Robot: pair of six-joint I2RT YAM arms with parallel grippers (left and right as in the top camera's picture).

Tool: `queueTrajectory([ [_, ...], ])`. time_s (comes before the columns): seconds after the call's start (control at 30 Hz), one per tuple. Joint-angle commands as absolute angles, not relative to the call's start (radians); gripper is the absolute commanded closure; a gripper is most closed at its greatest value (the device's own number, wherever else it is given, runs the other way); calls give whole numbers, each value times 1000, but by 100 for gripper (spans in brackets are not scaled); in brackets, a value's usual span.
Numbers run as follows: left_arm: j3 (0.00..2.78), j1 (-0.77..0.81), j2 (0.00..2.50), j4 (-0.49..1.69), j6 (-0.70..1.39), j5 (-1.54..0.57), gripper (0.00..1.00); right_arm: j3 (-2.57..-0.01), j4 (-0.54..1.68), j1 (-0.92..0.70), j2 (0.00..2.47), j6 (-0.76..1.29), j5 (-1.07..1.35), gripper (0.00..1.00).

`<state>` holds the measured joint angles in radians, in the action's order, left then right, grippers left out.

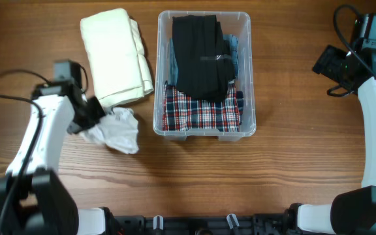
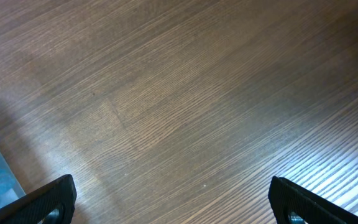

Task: Pack container
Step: 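Grasp the white graphic T-shirt and carry it over the bin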

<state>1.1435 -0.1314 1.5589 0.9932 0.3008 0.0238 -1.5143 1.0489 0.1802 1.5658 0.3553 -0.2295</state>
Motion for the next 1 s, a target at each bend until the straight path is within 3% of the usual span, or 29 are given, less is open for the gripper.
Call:
queueTrajectory([
  [0.0,1307,-118,1430,1063,331,-167,96,-1523,1047,178,1564,367,-239,0],
  [0.13,1364,-46,1339,1022,439,-302,96,-1523,1047,178,1564,367,-239,0],
  [0.3,1364,196,1295,857,595,-324,96,-1523,1047,178,1564,367,-239,0],
  [0.6,1364,575,1491,663,721,-87,96,-1523,1047,178,1564,368,-239,0],
  [0.97,1361,644,1678,778,977,9,96,-1523,1048,178,1564,367,-239,0],
])
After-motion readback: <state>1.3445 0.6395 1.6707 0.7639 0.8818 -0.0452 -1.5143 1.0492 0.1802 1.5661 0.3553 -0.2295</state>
